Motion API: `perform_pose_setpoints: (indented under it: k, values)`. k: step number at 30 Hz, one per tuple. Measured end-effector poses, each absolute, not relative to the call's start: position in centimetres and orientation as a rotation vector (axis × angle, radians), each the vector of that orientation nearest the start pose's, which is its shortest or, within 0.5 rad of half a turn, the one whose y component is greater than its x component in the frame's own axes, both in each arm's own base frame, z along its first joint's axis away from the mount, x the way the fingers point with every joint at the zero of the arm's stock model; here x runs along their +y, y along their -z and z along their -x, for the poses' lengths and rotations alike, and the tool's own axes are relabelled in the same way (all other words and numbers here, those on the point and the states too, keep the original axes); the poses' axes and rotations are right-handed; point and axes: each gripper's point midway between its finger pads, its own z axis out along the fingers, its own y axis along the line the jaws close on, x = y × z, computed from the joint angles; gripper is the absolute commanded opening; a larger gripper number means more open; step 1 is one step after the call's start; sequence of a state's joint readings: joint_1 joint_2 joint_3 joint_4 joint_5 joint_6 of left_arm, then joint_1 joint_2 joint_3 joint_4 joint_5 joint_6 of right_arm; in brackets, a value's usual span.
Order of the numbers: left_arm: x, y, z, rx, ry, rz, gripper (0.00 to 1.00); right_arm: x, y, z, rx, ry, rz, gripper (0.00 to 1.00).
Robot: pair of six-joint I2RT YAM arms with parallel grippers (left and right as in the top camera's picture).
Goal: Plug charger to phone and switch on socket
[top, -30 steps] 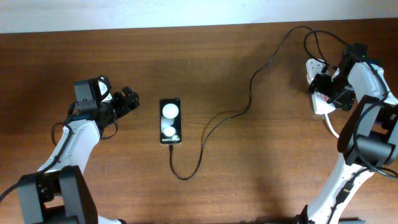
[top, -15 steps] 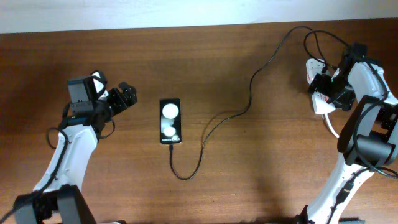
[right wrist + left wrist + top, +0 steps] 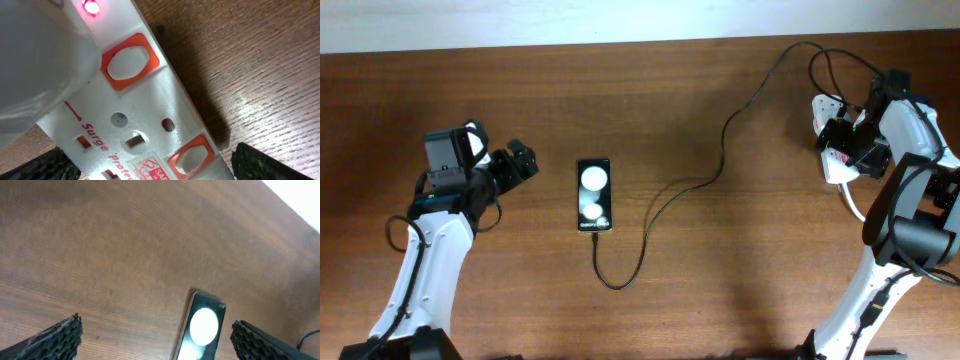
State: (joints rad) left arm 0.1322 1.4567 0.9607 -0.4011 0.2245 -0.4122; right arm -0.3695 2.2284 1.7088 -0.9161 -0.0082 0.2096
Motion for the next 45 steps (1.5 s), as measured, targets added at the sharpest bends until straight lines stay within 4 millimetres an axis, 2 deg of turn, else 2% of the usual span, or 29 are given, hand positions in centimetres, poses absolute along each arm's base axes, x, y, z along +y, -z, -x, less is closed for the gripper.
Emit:
perform_pose_setpoints:
  k: [3, 5, 9, 15, 19, 22, 28, 31, 40, 45]
  values:
    - [1.5, -11.1, -36.9, 2.487, 0.363, 0.613, 0.99, -16.4, -0.9, -42.6, 2.883, 0.004, -0.857, 0.99]
    - [1.5, -10.8, -36.6, 2.497, 0.344, 0.612, 0.99, -16.4, -0.9, -42.6, 2.882, 0.004, -0.858, 0.99]
    - [0.0, -9.3, -35.7, 2.548, 0.283, 0.546, 0.99, -16.4, -0.9, -42.6, 2.883, 0.007, -0.857, 0.99]
    - [-2.4, -9.6, -36.3, 2.484, 0.253, 0.333, 0.99, -16.4, -0.9, -42.6, 2.883, 0.008, -0.858, 0.99]
    - [-3.8, -10.7, -37.8, 2.330, 0.284, 0.238, 0.99, -16.4, -0.9, -42.6, 2.883, 0.007, -0.857, 0.99]
    - [-4.5, -10.5, -37.5, 2.260, 0.302, 0.204, 0.99, -16.4, -0.9, -42.6, 2.883, 0.008, -0.858, 0.99]
    - [-4.5, -8.6, -35.2, 2.171, 0.314, 0.181, 0.99, -16.4, -0.9, -42.6, 2.883, 0.008, -0.858, 0.99]
    - [-4.4, -8.4, -34.5, 2.143, 0.316, 0.175, 0.99, -16.4, -0.9, -42.6, 2.883, 0.008, -0.858, 0.99]
    - [-4.1, -5.5, -31.0, 2.178, 0.312, 0.180, 0.99, -16.4, -0.9, -42.6, 2.883, 0.008, -0.858, 0.99]
    - [-4.0, -5.2, -29.6, 2.140, 0.316, 0.174, 0.99, -16.4, -0.9, -42.6, 2.883, 0.008, -0.858, 0.99]
